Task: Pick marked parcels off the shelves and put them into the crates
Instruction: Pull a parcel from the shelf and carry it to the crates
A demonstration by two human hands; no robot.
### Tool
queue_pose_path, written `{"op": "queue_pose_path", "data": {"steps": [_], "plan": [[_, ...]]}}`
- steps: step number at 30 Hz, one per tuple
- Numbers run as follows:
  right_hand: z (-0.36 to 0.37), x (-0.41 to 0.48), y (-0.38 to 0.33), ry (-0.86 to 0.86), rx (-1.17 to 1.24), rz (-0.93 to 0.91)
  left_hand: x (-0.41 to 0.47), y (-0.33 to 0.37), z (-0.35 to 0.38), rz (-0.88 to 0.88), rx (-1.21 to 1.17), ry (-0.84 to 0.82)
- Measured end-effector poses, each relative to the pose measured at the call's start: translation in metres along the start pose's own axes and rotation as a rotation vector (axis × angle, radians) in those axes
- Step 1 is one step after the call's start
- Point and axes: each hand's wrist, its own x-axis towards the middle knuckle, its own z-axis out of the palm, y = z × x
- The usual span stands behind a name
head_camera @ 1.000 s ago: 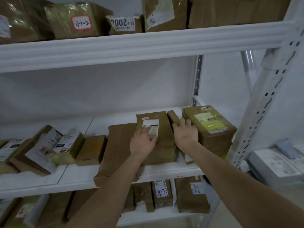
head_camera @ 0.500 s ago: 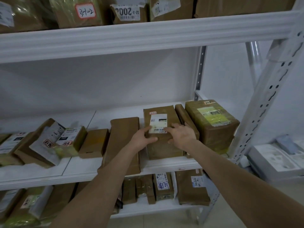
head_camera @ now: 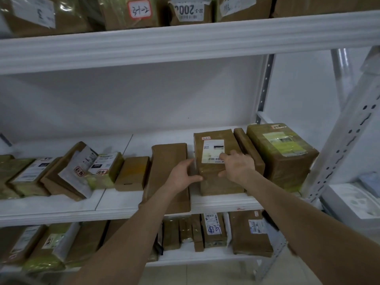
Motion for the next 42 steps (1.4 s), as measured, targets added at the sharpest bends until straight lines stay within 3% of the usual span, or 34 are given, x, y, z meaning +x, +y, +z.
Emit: {"op": "queue_pose_path", "data": {"steps": [5,8,12,15,18,23,29,34,42], "plan": [[0.001,-0.009,-0.055,0.17,0.098,-0.214,-0.004,-0.04,-0.027,-0.084,0.159,0.134],[0.017,-0.014,-0.095,0.141,0.263,-0.325,-0.009,-0.059,-0.039,-0.118,0.269,0.197],[0.044,-0.009,-0.129,-0.066,0.42,-0.189,-0.022,-0.08,-0.051,-0.274,0.347,0.277],[0.054,-0.003,-0.139,-0.173,0.533,-0.058,-0.032,-0.095,-0.057,-0.436,0.316,0.24],[0.058,-0.003,-0.14,-0.256,0.576,-0.003,-0.039,-0.106,-0.052,-0.5,0.211,0.121],[0.06,-0.018,-0.13,-0.293,0.553,-0.005,-0.056,-0.106,-0.04,-0.49,0.061,0.055],[0.085,-0.048,-0.113,-0.345,0.895,0.118,-0.084,-0.104,-0.033,-0.604,-0.067,0.05],[0.093,-0.078,-0.107,-0.409,1.064,0.204,-0.122,-0.102,-0.03,-0.663,-0.334,0.077],[0.074,-0.123,-0.116,-0.252,1.263,0.167,-0.179,-0.087,-0.045,-0.575,-0.639,0.101]]}}
